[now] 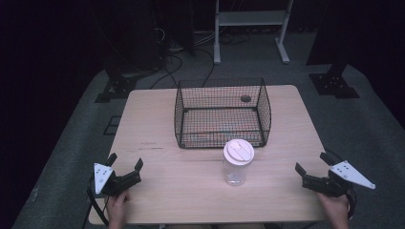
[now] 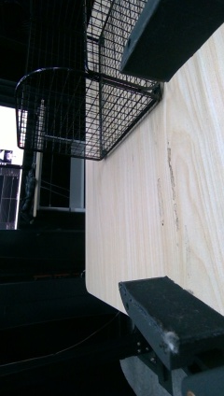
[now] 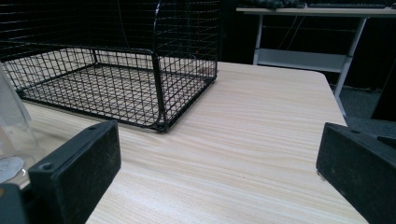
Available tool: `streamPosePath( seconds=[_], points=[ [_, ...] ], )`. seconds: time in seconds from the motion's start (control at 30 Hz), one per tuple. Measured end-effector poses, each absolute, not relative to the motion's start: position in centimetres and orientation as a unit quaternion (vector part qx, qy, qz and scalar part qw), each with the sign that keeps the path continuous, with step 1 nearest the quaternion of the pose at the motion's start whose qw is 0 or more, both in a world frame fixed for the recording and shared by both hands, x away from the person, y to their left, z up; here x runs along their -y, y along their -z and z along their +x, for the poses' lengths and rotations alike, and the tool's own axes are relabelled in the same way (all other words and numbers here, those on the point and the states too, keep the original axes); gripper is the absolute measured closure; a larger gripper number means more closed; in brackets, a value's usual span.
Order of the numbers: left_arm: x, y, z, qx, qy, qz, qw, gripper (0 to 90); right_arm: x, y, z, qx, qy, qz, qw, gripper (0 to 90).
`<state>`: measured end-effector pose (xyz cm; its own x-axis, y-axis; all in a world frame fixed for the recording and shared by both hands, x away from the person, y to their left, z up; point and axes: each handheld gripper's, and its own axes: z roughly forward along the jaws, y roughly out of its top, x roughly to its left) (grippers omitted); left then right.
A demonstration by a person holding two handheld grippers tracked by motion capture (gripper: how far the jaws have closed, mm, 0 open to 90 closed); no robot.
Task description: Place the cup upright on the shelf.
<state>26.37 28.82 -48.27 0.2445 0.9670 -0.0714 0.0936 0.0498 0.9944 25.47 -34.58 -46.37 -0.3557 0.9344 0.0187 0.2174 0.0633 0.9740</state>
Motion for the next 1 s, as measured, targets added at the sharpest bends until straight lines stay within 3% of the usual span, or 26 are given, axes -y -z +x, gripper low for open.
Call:
streamPosePath(
  seconds=[1.0],
  points=[
    [-28.8,48.3,26.3,-0.465,-0.397,0.566,0.553,0.0,29.8,44.0,24.6,-0.682,-0.528,0.382,0.332,0.0]
  ],
)
